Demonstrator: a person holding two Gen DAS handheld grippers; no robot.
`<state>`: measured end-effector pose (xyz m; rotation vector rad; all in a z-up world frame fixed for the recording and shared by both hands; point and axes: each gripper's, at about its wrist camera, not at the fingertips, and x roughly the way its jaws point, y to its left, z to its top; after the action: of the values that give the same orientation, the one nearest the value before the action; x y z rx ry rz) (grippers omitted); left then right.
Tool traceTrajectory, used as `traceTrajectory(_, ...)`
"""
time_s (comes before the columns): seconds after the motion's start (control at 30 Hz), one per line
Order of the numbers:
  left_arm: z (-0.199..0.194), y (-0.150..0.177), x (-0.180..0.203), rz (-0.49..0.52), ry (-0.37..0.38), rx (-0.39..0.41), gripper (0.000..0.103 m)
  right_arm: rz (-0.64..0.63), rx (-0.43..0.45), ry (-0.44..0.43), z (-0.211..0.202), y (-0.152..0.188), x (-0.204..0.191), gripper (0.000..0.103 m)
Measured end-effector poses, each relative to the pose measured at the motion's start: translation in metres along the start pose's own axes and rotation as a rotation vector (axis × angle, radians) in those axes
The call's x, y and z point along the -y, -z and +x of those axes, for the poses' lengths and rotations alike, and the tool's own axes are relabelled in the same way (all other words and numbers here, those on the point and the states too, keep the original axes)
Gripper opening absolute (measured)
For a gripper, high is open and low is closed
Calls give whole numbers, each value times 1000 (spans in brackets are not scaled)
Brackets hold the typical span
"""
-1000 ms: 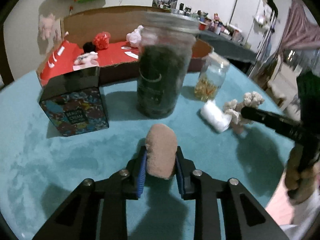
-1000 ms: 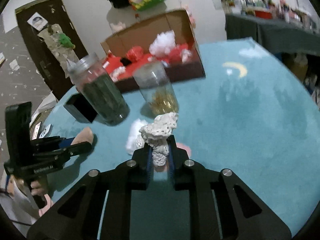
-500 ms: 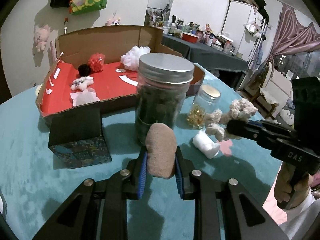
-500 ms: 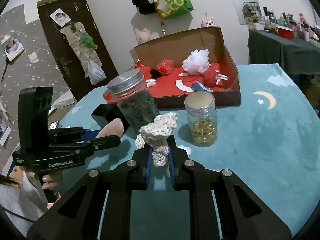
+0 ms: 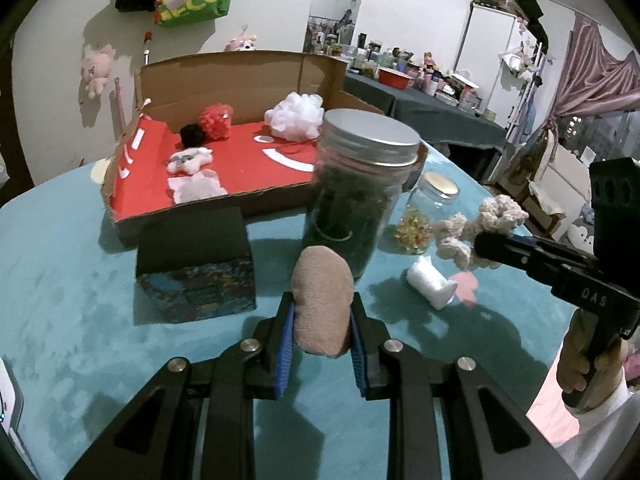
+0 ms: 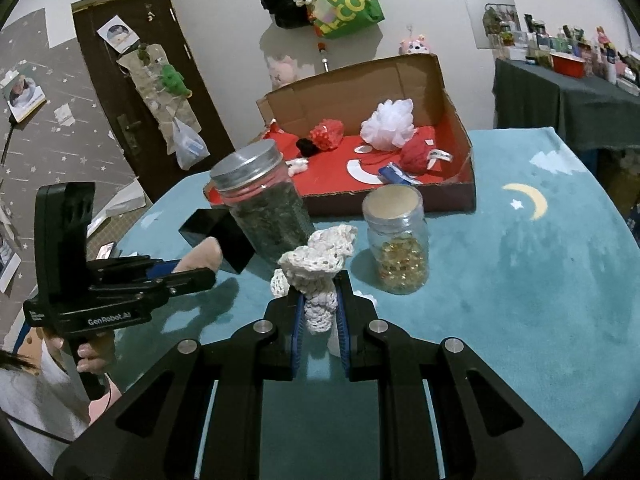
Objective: Organize soft objects
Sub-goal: 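Lift the crochet scrunchie and tan sponge and carry them toward the red box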
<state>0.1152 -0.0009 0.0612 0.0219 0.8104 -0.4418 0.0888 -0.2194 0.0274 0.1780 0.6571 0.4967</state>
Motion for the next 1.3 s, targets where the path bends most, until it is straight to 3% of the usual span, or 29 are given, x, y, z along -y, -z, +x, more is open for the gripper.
traceTrajectory(0.5,-17,18,-73,-117,-96,-49,26,85,-37,97,-8,2,57,14)
traceTrajectory(0.77,-17,16,-110,-98,-138,-56,26,32,-61,136,-2,-12,79,14)
traceTrajectory(1.3,-6,-30,-129,41,-55,1,26,-138,-106,111,25,-51,91,14)
